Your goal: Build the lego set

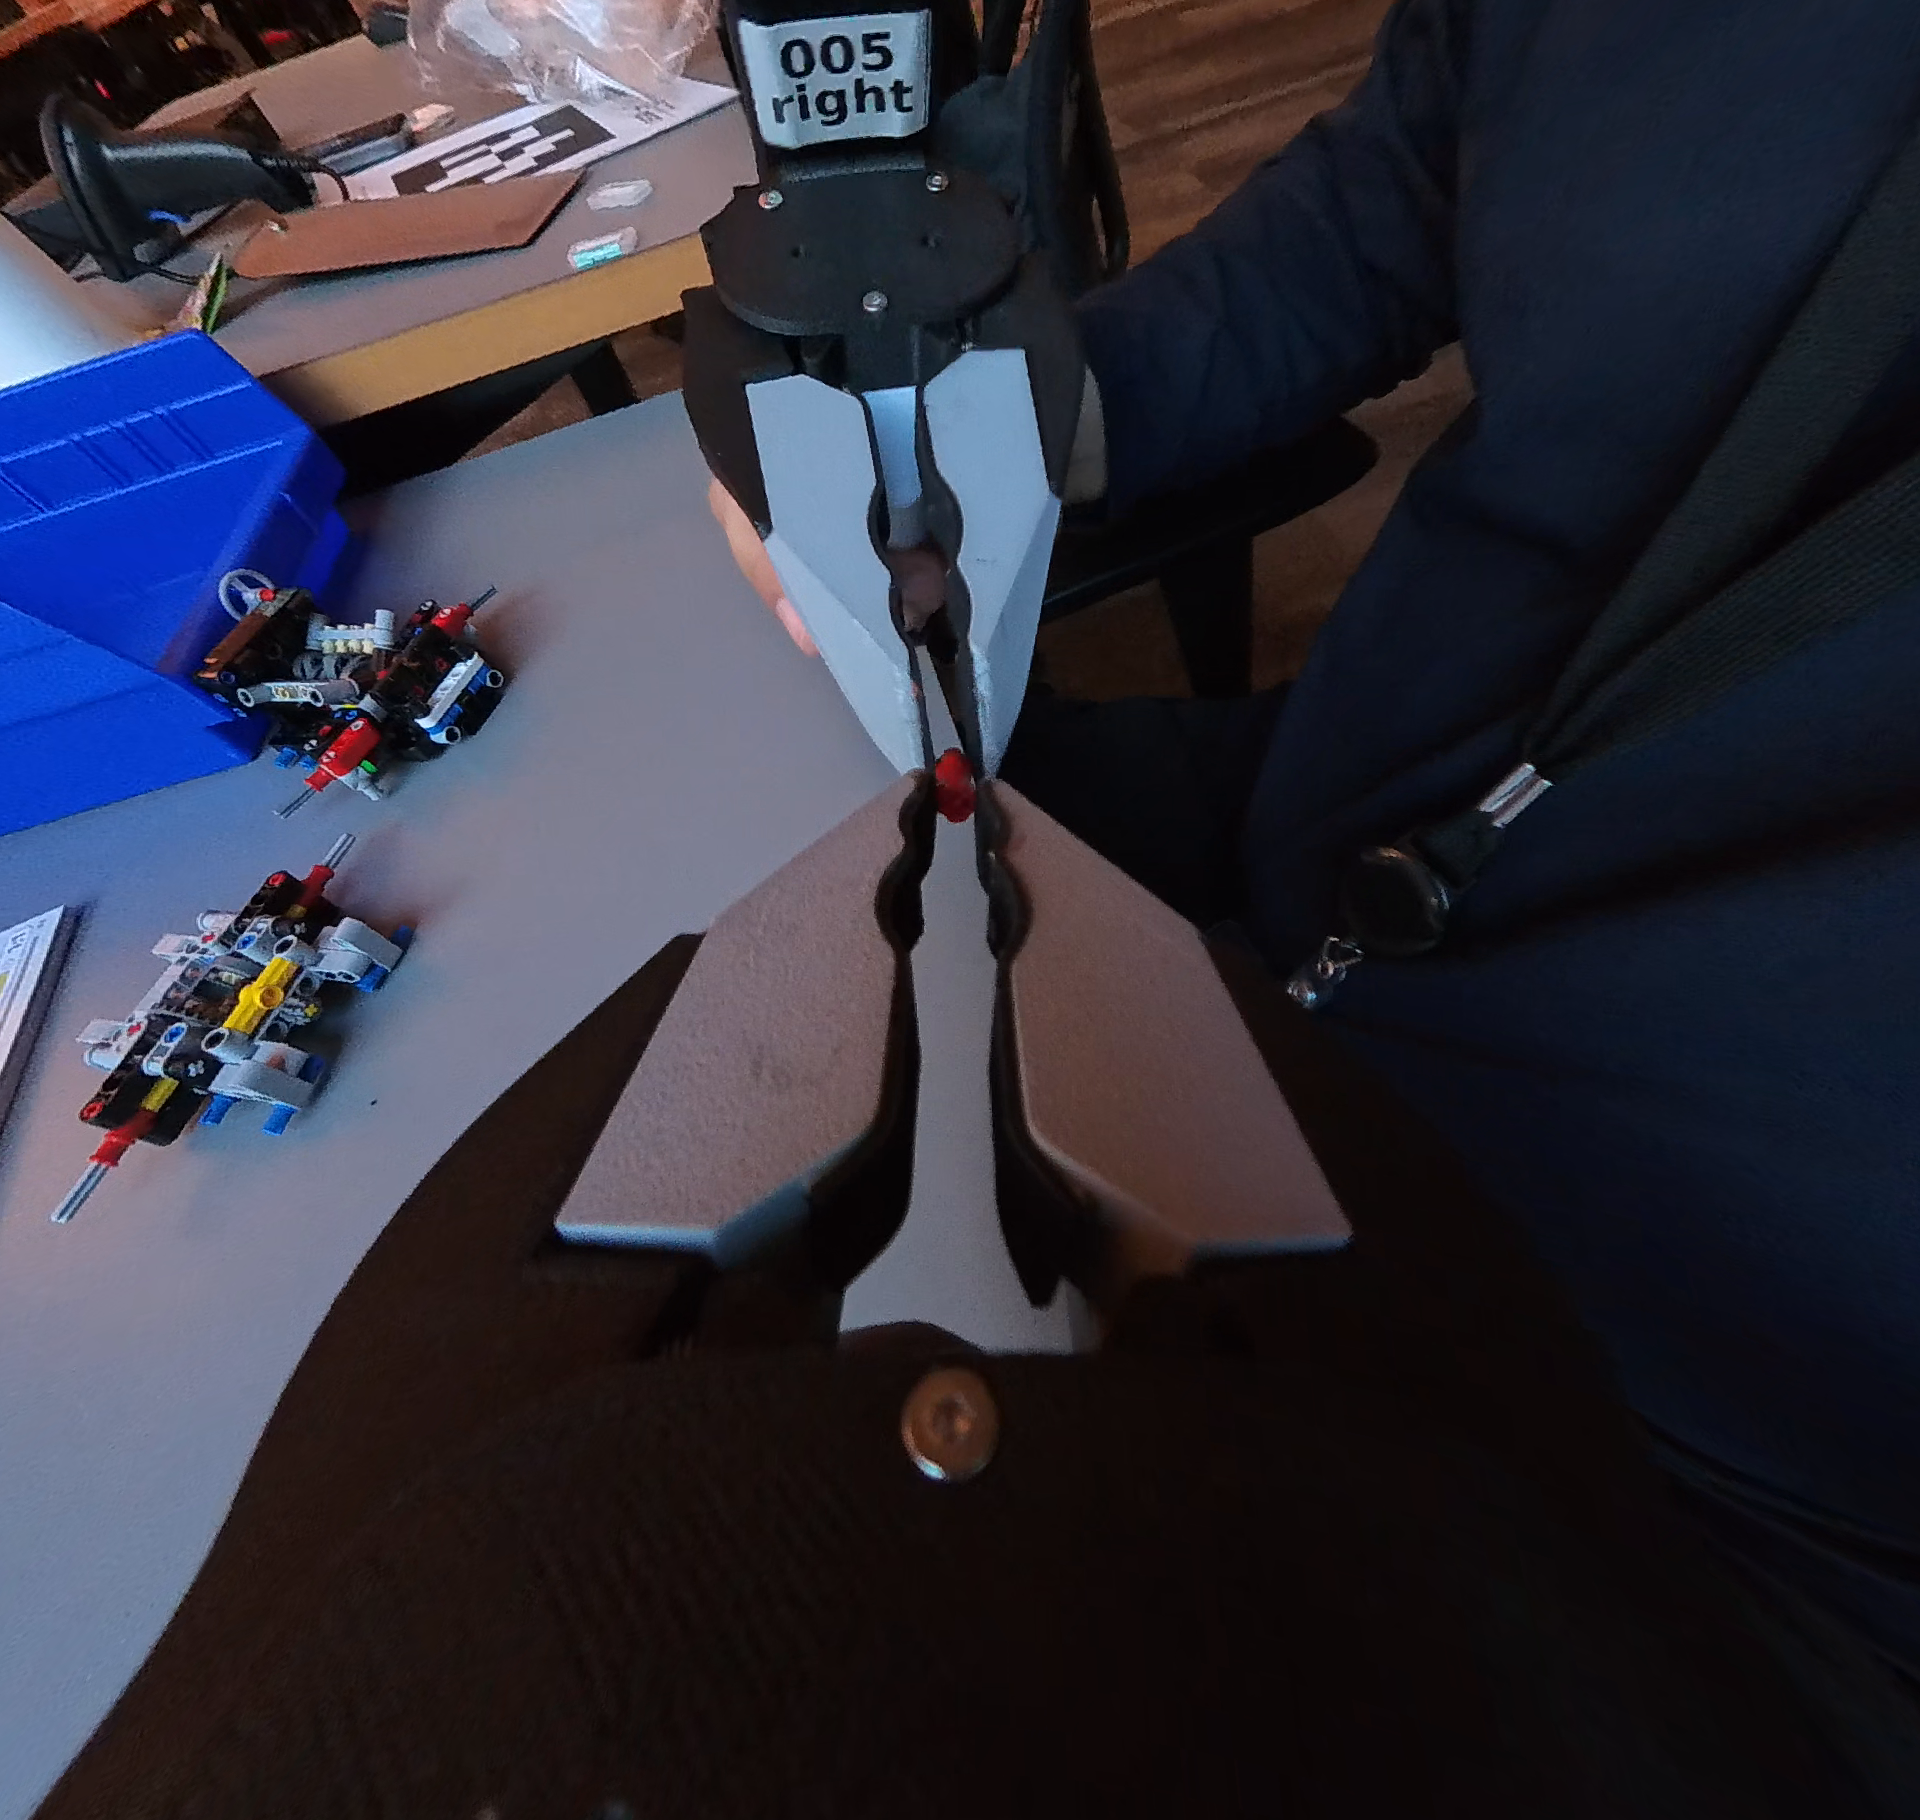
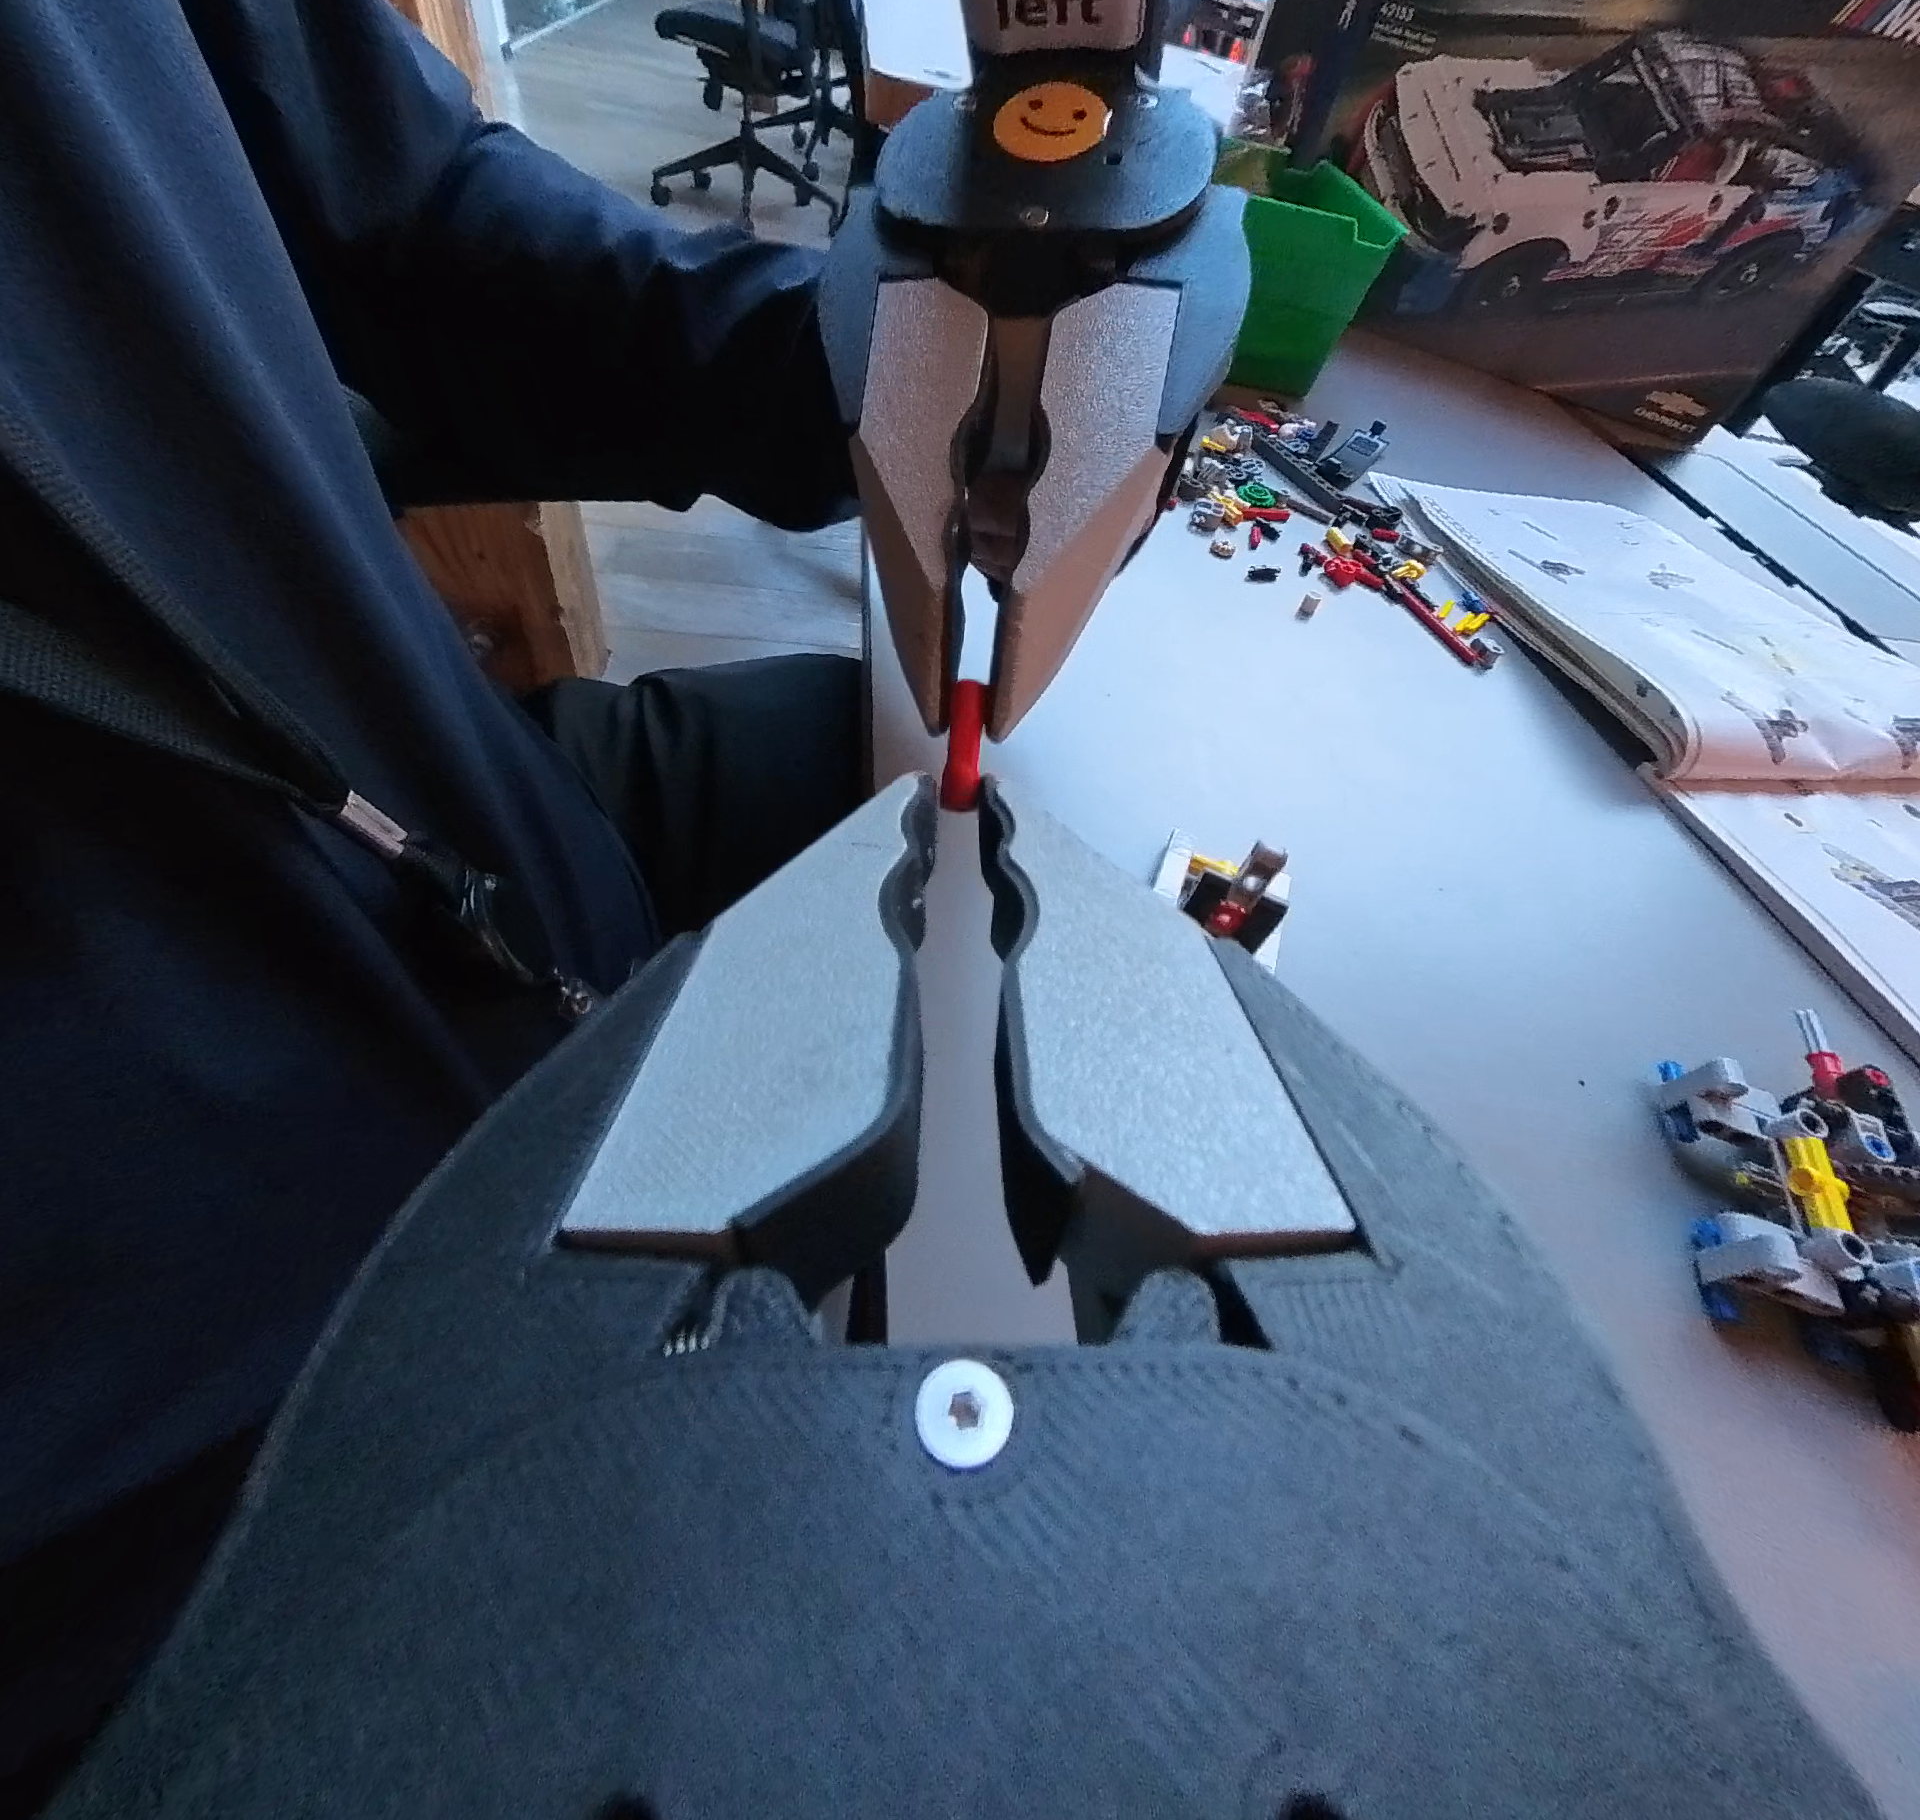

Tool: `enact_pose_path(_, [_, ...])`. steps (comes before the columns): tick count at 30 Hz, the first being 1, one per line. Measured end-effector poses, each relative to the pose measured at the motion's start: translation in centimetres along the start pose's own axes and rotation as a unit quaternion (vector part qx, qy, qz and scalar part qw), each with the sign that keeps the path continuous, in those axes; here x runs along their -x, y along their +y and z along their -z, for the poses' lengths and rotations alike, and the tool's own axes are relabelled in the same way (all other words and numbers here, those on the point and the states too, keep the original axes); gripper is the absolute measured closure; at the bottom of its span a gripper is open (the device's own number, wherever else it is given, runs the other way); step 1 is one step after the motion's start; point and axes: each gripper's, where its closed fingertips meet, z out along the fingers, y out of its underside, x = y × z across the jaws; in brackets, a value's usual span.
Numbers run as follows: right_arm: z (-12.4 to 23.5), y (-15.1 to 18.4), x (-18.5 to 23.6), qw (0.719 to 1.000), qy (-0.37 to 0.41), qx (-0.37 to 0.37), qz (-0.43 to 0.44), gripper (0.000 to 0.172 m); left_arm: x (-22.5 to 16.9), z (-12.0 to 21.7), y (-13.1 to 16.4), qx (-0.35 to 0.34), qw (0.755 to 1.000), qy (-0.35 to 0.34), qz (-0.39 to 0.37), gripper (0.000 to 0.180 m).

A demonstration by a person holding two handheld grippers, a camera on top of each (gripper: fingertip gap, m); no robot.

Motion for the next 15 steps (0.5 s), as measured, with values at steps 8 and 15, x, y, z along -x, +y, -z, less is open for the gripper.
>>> enact_pose_path(8, [-0.1,0.8,-0.7,1.0,0.016,0.019,-0.011,0.168,0.6,-0.1,1.3,0.016,0.999,-0.003,0.03,0.176])
enact_pose_path(15, [1.1,7.0,-4.8,0.98,0.096,0.156,-0.076,0.168,5.4,3.1,5.9,0.153,0.978,-0.058,0.133,0.166])
